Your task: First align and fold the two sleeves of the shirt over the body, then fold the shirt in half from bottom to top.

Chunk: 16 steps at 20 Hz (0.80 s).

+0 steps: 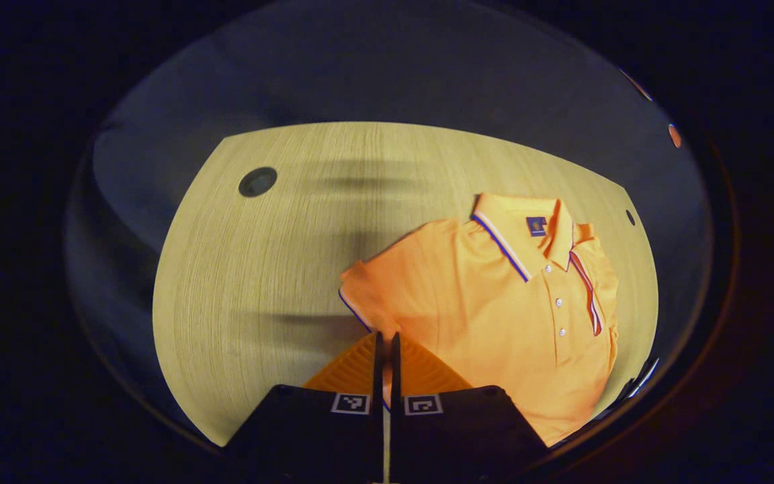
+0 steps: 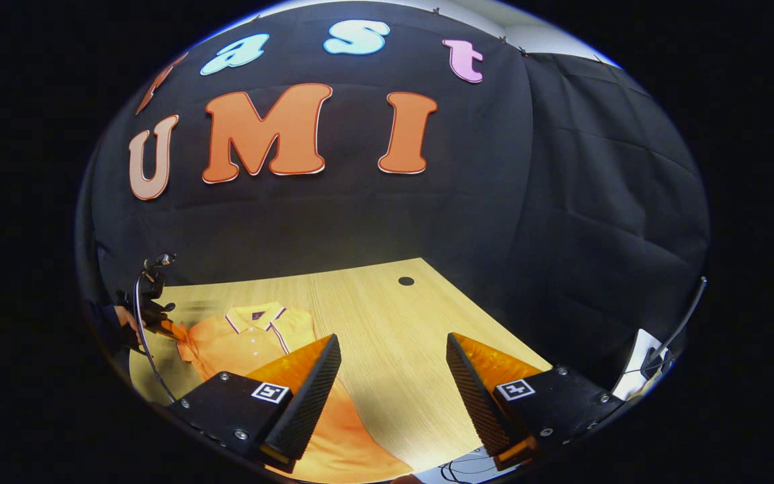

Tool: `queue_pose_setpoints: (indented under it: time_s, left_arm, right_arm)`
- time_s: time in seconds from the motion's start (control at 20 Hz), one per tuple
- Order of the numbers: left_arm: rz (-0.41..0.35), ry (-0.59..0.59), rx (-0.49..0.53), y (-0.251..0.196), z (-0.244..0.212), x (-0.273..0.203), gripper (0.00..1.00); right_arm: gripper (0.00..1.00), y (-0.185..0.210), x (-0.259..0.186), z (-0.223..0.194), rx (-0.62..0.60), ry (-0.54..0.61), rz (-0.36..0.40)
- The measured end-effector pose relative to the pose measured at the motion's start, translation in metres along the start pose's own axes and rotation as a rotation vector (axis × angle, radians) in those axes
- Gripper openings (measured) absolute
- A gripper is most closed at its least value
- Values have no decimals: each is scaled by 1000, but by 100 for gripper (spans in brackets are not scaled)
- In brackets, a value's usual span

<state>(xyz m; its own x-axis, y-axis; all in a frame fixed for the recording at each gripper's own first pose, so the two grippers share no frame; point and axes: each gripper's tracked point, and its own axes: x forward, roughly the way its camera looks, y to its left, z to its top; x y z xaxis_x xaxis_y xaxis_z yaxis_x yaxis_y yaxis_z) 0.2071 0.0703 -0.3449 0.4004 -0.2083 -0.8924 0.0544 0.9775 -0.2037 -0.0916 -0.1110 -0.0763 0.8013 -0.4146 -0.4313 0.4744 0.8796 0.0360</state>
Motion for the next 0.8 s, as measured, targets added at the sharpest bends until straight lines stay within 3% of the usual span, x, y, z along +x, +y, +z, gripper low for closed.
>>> queue_pose_setpoints:
  time_s: [0.25,0.4,0.5,0.65,0.8]
  left_arm:
    - [-114,-65,115,-57,26,-8,5]
    - [-222,-91,158,-100,34,-7,7]
    - [-308,-83,148,-125,32,-9,22]
    - [-340,-97,148,-135,31,-19,100]
    - [-306,-169,165,-128,38,-35,99]
  right_arm:
    - [96,-3,3,1,3,2,-2]
    - [96,-5,6,-2,7,16,-6]
    - [96,-5,8,-3,9,20,-4]
    - [96,-4,9,-3,5,16,-2]
    - [96,0,13,-1,2,5,17]
